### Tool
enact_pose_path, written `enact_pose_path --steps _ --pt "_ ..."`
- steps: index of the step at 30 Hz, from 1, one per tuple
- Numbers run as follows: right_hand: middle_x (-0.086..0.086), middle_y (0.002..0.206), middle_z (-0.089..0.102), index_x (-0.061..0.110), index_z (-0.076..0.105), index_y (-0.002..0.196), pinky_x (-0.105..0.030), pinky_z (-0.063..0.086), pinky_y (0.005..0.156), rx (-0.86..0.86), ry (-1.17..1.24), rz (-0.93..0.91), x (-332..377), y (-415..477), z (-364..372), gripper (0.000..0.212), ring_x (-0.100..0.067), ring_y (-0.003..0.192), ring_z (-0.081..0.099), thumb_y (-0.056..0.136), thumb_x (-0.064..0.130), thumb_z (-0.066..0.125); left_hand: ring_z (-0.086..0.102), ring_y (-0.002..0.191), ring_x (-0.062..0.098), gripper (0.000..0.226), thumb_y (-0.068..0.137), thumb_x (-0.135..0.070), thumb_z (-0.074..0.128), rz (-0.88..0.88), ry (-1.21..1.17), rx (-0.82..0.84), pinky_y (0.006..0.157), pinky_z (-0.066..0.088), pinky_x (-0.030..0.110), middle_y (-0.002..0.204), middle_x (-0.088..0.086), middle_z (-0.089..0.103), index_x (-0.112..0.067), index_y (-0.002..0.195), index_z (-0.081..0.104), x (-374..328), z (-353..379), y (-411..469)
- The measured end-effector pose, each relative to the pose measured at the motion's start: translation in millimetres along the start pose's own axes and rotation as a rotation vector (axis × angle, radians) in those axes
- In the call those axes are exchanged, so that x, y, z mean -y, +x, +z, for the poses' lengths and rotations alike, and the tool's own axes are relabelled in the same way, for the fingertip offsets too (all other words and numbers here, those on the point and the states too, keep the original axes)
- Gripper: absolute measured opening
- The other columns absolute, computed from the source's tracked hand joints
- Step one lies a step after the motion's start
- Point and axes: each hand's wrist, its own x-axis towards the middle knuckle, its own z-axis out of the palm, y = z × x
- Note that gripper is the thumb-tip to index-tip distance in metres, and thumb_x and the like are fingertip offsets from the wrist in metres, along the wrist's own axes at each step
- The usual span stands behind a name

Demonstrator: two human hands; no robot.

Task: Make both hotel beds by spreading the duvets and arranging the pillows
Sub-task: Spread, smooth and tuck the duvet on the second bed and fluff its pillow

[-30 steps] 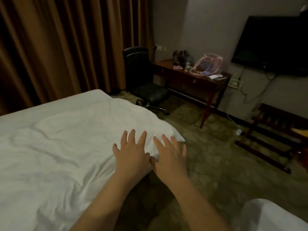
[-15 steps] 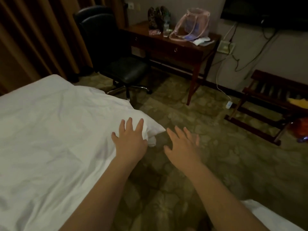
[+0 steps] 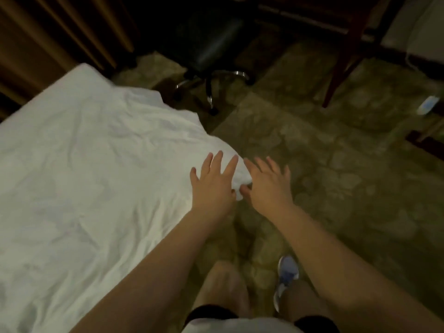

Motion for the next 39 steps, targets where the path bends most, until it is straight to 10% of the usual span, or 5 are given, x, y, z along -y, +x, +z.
enact_pose_path --steps 11,19,24,29,39 --pt "-0.006 0.153 0.029 0.015 0.013 0.152 -0.028 0.033 0.09 0.428 1.5 0.755 -54 143 202 0.078 -0.026 0.137 0.034 0.093 0.043 0.055 -0.001 0.146 0.032 0.091 0.084 -0.06 0.054 0.134 0.411 0.372 0.113 0.013 0.055 0.158 0.009 0.0 -0.033 0.15 -0.003 17 176 169" --pt "-0.007 0.117 0.066 0.023 0.058 0.125 -0.047 0.051 0.092 0.594 1.994 1.003 -59 216 299 0.071 -0.026 0.106 0.062 0.069 0.066 0.069 -0.011 0.144 0.034 0.103 0.078 -0.069 0.054 0.147 0.493 0.368 0.106 0.008 0.069 0.158 0.007 -0.011 -0.034 0.147 -0.014 8 266 223" --pt "-0.015 0.109 0.068 0.013 0.062 0.109 -0.046 0.054 0.088 0.351 2.042 0.995 -48 214 266 0.02 -0.03 0.1 0.066 0.09 0.017 0.059 -0.007 0.145 0.032 0.094 0.085 -0.063 0.05 0.127 0.385 0.328 0.109 0.013 0.064 0.158 0.007 -0.009 -0.034 0.148 -0.013 13 249 211" --pt "-0.003 0.103 0.066 0.013 0.054 0.122 -0.03 0.053 0.079 0.088 1.857 0.739 -27 204 146 0.031 -0.018 0.095 0.063 0.091 0.017 0.059 0.001 0.145 0.032 0.099 0.089 -0.054 0.051 0.035 0.224 0.138 0.113 0.024 0.047 0.157 0.013 -0.011 -0.021 0.147 -0.022 -2 171 189" --pt "0.012 0.115 0.061 0.041 0.053 0.114 -0.029 0.046 0.093 0.315 1.74 0.224 45 127 8 0.033 -0.008 0.106 0.058 0.087 0.027 0.067 0.064 0.088 0.034 0.033 0.087 -0.017 0.05 -0.258 -0.4 -0.365 0.073 0.039 0.03 0.098 0.015 0.069 -0.008 0.116 0.062 60 10 139"
